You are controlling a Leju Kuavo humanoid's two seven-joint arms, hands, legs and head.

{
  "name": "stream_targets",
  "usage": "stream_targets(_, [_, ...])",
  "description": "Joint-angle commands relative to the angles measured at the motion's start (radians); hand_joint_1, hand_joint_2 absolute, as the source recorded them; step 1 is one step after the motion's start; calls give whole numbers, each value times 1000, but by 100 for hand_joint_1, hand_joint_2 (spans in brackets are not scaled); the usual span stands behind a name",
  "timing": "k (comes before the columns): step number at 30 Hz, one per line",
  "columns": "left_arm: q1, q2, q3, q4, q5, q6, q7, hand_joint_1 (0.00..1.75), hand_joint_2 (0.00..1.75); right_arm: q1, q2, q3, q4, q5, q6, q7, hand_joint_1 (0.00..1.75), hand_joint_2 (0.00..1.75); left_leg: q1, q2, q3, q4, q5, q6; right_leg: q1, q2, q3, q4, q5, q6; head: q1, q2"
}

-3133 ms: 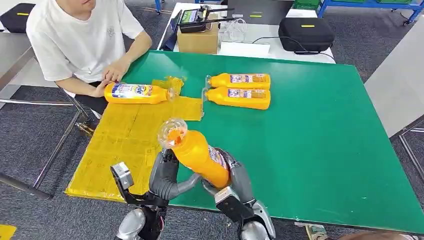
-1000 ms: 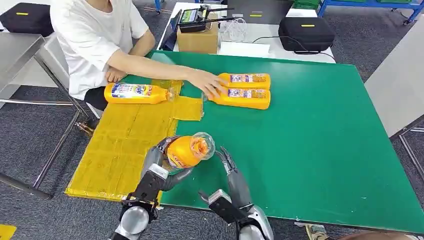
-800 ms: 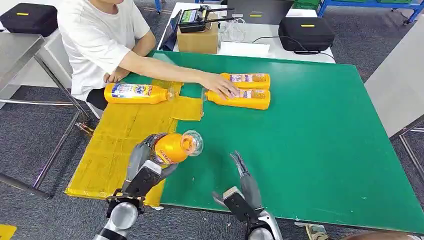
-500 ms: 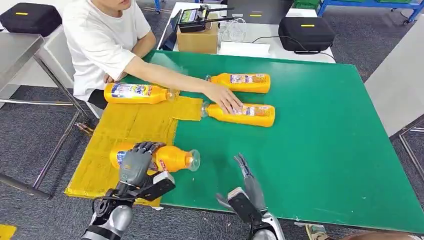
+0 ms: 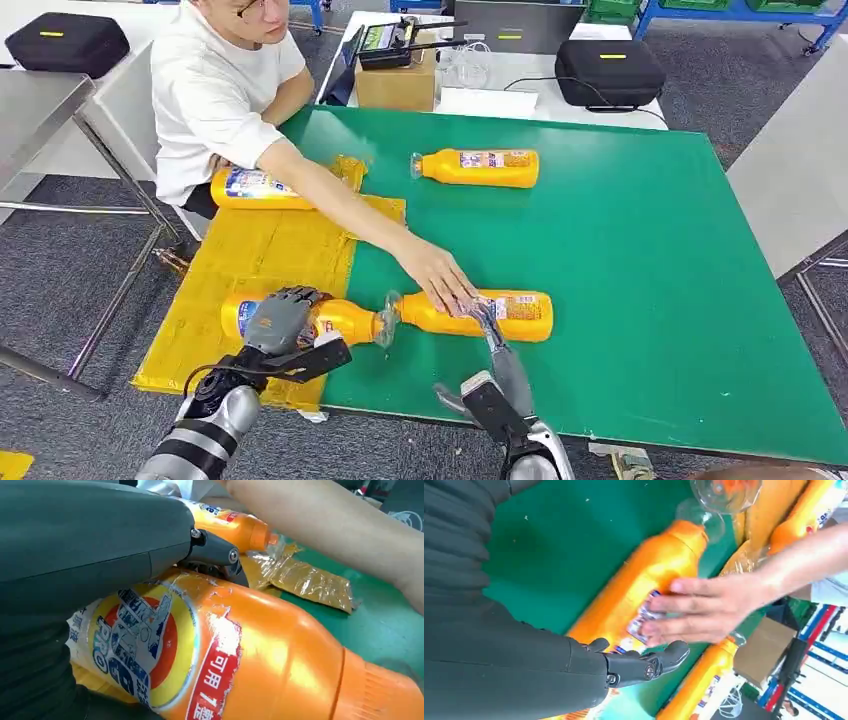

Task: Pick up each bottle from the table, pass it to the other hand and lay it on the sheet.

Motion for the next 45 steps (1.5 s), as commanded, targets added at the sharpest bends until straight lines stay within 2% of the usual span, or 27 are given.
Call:
stream_targets(1, [-49, 14, -11, 194, 27, -65, 23, 0, 175, -35, -10, -17, 40, -13, 3, -6, 0, 175, 0, 1, -1, -2, 2, 3, 1, 2, -2, -2, 3, -5, 0, 0])
stream_targets(2, [-58, 13, -4, 208, 46, -86, 22, 0, 175, -36, -12, -16, 42, -14, -2, -7, 0, 0, 0, 0, 1, -1, 2, 1, 0, 0, 1, -1, 1, -3, 0, 0])
stream_targets(8, [-82, 0, 14, 225, 140, -145, 0, 0, 175, -54, -6, -18, 76, -22, -10, -20, 0, 0, 0, 1, 2, -2, 4, 1, 1, 1, 2, -1, 3, -5, 0, 0])
stream_targets(12, [-45, -14, 44, 138, 297, -224, -40, 0, 175, -60, -4, -14, 95, -27, -21, -32, 0, 0, 0, 2, 4, -2, 3, 2, 1, 2, 3, -1, 2, -4, 0, 0])
stream_targets(14, [-13, -34, 42, 55, 290, -143, -31, 0, 175, -53, -6, -17, 89, -26, -36, -31, 0, 0, 0, 2, 5, -2, 3, 2, 1, 3, 4, -1, 2, -4, 0, 0])
stream_targets(15, [9, -44, 14, -7, 224, -52, -25, 0, 175, -41, -8, -20, 71, -25, -42, -25, 0, 0, 0, 1, 6, -1, 2, 1, 0, 1, 6, 0, 1, -3, 0, 0])
stream_targets(17, [41, -61, -21, -92, 218, -67, 10, 0, 175, -21, -15, -19, 37, -20, -41, -13, 0, 0, 0, 0, 5, -1, 2, 1, 0, 0, 5, 0, 0, -3, 0, 0])
stream_targets(23, [119, -90, -85, -306, 313, -26, -57, 0, 175, -5, -18, -12, 11, -1, -47, 0, 0, 0, 0, -1, -2, 1, 1, 1, 1, -1, -3, 0, 0, -3, 0, 0])
stream_targets(30, [118, -87, -75, -304, 334, -14, -72, 0, 175, -5, -18, -13, 11, 2, -48, 3, 0, 0, 0, -1, -6, 0, 2, 1, 1, 0, -8, 0, 0, -4, 0, 0])
stream_targets(33, [148, -120, -57, -390, 414, 30, -150, 0, 175, 3, -30, -5, -3, 54, -102, 12, 0, 0, 0, -2, -7, 1, 2, 2, 1, -1, -9, 0, 0, -4, 0, 0])
stream_targets(34, [173, -137, -57, -463, 463, 49, -182, 0, 175, 9, -44, 12, -20, 152, -184, 27, 0, 0, 1, -1, -8, 1, 2, 3, 2, -1, -9, -1, 1, -5, 0, 0])
stream_targets(36, [197, -158, -55, -538, 517, 87, -228, 0, 175, 13, -68, 36, -52, 260, -240, 54, 0, 0, 1, -1, -9, 2, 1, 3, 2, -1, -10, 0, 0, -4, 0, 0])
stream_targets(37, [225, -183, -47, -617, 601, 134, -305, 0, 175, 15, -99, 66, -94, 393, -265, 108, 0, 175, 1, -2, -9, 2, 1, 4, 2, -1, -10, 0, 0, -5, 0, 0])
stream_targets(41, [285, -188, -33, -782, 702, 163, -353, 0, 175, 36, -203, 85, -225, 649, -213, 263, 0, 175, 0, 2, -10, 2, -1, 3, 2, 2, -12, 1, -1, -5, 0, 0])
stream_targets(43, [290, -198, -10, -799, 747, 164, -380, 0, 175, 43, -261, 69, -269, 716, -196, 285, 0, 175, -1, -2, -10, 2, 1, 2, 0, -2, -11, 0, 0, -3, 0, 0])
stream_targets(45, [286, -201, -5, -788, 753, 155, -388, 0, 175, 43, -282, 60, -287, 742, -188, 291, 0, 175, 0, -2, -10, 1, 0, 3, 2, -1, -11, -1, 0, -5, 0, 0])
